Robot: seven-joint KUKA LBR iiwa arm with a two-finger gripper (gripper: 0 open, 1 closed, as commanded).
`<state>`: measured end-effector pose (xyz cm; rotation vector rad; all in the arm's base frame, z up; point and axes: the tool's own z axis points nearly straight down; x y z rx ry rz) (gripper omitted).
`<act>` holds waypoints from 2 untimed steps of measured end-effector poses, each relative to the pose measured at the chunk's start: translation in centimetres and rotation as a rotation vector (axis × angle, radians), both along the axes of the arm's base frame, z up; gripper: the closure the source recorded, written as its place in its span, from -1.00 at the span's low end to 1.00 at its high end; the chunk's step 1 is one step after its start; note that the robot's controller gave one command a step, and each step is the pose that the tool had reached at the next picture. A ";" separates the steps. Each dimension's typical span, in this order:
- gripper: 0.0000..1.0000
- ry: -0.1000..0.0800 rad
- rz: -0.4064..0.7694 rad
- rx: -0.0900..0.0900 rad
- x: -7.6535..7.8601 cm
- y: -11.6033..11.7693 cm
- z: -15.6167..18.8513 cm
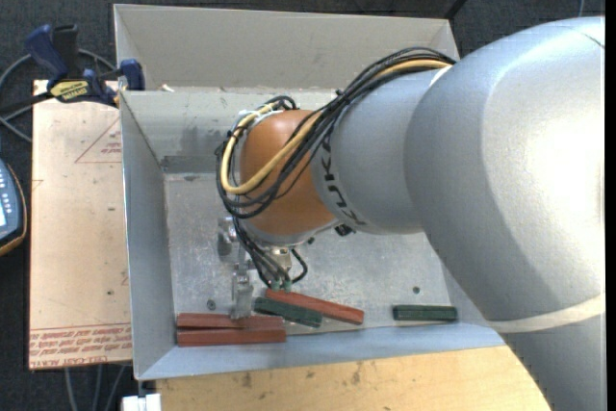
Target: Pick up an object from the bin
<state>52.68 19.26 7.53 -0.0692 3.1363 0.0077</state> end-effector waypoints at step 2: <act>1.00 -0.028 0.126 0.002 -3.9 -6.1 0.2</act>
Offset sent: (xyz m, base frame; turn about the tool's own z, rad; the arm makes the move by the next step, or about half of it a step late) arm -0.0486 -0.0630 -0.0053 -0.1314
